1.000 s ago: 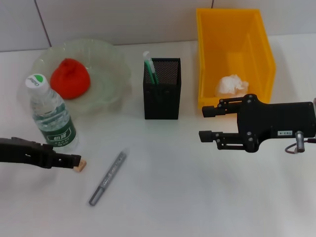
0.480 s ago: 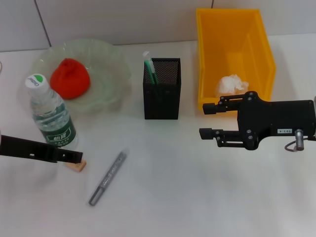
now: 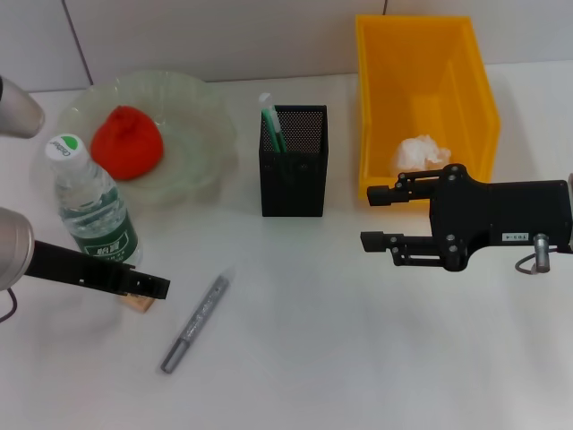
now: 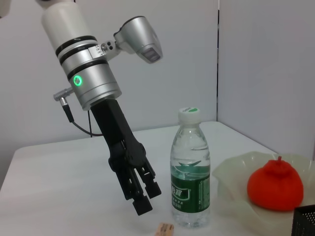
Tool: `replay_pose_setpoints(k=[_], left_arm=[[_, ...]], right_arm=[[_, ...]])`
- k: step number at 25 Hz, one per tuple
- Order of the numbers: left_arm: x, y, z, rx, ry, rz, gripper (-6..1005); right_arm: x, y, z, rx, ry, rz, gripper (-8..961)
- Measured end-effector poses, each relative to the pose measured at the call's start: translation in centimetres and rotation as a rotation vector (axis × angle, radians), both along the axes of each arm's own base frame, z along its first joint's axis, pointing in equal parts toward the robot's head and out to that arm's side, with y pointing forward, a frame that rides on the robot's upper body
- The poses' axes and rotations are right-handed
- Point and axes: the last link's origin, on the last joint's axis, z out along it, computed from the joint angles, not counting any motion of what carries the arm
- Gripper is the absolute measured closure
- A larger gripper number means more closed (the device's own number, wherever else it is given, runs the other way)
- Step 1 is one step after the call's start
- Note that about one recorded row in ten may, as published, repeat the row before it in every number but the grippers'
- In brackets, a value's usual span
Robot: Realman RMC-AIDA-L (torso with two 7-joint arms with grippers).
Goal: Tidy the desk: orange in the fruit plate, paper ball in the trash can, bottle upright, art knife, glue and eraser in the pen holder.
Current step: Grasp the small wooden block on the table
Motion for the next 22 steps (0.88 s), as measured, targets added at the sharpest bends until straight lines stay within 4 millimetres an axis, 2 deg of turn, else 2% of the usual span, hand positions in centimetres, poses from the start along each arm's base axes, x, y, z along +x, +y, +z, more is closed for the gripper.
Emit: replay_pose_setpoints(k=[5, 22], left_arm=[[0.1, 0.2, -0.2, -0.007, 0.004, -0.003, 155], [-1.4, 1.4, -1.6, -0.009, 0.043, 0.028, 156]], right_arm=[[0.1, -0.1, -0.1, -0.002, 0.001, -0.001, 379], [0.1, -0.2, -0.2, -0.002, 0.006, 0.0, 379]])
